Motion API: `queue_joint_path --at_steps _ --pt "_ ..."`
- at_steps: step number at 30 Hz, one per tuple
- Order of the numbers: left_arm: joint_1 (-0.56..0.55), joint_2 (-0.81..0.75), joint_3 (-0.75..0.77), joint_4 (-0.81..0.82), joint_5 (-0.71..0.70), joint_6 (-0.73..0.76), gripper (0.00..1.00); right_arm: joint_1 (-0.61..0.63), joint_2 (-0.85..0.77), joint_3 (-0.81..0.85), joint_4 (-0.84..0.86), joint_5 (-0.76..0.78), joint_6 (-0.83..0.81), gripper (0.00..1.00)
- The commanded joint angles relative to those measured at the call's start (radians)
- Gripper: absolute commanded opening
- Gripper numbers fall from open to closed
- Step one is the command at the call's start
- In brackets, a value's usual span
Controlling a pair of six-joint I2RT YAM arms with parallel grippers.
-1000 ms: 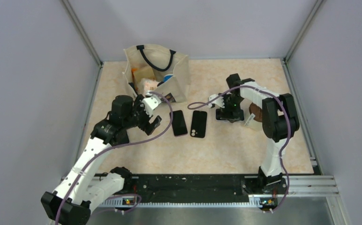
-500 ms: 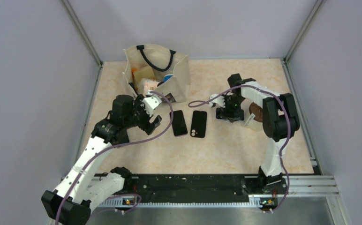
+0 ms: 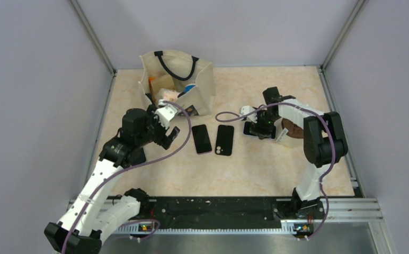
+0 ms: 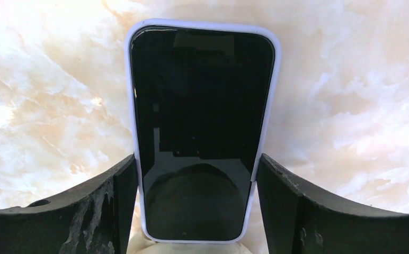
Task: Take the phone out of the phone case
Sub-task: Pick up the phone at the center of the board.
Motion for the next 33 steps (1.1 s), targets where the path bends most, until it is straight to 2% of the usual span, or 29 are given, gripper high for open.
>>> queue_joint_path --at_steps 1,10,22,27,33 --pt "0.006 -0.015 0.036 0.085 -0.054 -0.067 0.89 0.009 -0.045 -0.096 0.044 -0.143 0.077 0.26" --pt "0.007 0.015 0.041 0.126 -0.071 -0.119 0.89 0.011 -0.161 -0.157 0.118 -0.249 0.164 0.11" --pt "0.006 0.114 0.055 0.210 0.013 -0.210 0.89 0.011 -0.291 -0.217 0.182 -0.346 0.260 0.05" --pt "0.007 0.188 0.077 0.252 0.097 -0.304 0.88 0.020 -0.400 -0.213 0.236 -0.397 0.356 0.05" --pt "0.006 0.317 0.165 0.284 0.299 -0.468 0.87 0.109 -0.511 -0.212 0.321 -0.354 0.462 0.05"
